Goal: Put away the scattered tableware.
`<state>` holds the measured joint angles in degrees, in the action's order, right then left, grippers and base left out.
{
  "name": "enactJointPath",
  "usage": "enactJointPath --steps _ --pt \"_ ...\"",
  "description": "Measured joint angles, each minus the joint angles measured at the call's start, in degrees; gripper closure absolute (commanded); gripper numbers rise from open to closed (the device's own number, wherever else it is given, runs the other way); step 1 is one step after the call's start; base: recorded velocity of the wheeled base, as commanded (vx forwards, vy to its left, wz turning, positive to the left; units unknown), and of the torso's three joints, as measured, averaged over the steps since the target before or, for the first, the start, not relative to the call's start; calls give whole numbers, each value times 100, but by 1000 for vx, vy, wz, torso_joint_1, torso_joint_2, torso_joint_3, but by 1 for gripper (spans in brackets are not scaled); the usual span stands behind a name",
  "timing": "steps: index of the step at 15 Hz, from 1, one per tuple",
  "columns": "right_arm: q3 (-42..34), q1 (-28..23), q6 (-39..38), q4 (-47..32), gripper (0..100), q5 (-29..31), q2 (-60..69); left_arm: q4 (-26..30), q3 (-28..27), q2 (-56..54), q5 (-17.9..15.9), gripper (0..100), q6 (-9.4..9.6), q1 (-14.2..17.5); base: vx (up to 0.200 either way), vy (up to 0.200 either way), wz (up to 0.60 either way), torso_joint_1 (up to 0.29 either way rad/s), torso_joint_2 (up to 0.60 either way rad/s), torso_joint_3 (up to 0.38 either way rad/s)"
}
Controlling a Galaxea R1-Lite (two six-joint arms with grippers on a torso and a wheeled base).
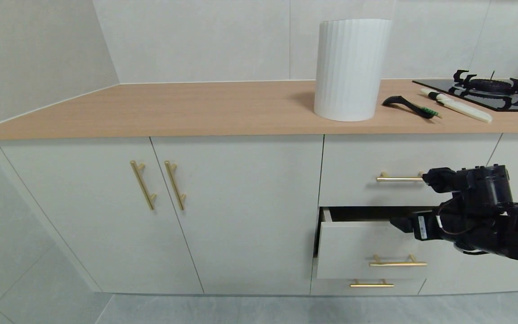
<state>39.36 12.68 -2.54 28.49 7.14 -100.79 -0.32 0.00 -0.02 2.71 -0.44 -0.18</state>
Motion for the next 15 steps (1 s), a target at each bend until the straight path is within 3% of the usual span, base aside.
enactJointPath --steps 2,9,15 --pt "222 112 -129 165 0 21 -102 -1 0 0 -2 0 0 0 0 0 0 0 0 0" --pt "525 104 -140 1847 0 268 -1608 0 -2 0 0 0 -2 0 0 0 0 0 0 0" --pt "639 -85 -129 2050 0 300 -2233 0 0 0 -2 0 -2 0 0 0 0 0 0 0"
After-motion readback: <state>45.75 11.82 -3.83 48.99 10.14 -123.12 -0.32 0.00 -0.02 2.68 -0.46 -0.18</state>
